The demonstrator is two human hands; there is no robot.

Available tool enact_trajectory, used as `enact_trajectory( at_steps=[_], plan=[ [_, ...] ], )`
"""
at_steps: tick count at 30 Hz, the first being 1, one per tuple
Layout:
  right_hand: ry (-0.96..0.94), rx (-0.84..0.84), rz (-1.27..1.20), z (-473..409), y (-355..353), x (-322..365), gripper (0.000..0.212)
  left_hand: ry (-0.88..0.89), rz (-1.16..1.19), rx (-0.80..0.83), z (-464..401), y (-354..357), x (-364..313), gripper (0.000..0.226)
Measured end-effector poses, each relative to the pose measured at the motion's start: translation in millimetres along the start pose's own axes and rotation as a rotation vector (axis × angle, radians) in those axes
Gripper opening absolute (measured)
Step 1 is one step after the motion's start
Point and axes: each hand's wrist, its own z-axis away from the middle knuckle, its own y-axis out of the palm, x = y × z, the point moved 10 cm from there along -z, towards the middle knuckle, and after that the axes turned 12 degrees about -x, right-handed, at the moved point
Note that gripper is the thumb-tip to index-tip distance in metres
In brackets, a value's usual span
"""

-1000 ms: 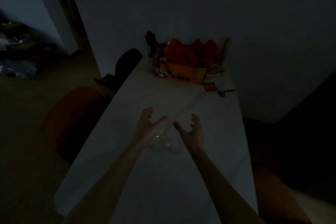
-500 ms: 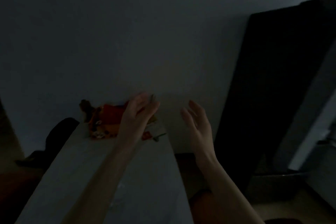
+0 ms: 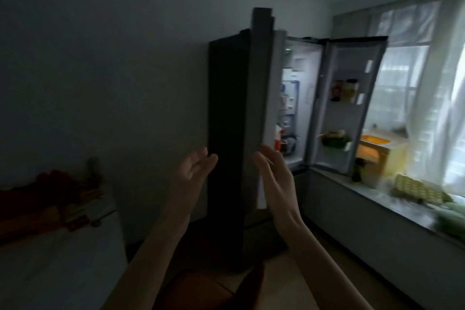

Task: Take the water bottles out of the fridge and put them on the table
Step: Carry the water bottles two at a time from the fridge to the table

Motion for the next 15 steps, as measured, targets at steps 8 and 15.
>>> enact_trajectory(
  at_steps=[8, 15],
  plan=[
    [-0.012, -0.172, 0.045, -62.3, -191.5, -13.5, 0.053, -0.014, 0.061, 0.189, 28.4, 204.8, 21.3, 0.081],
    [-0.038, -0.250, 0.081, -133.7, -288.3, -50.6, 0.062, 0.024, 0.093, 0.235, 10.5, 338.9, 54.6, 0.070]
  ],
)
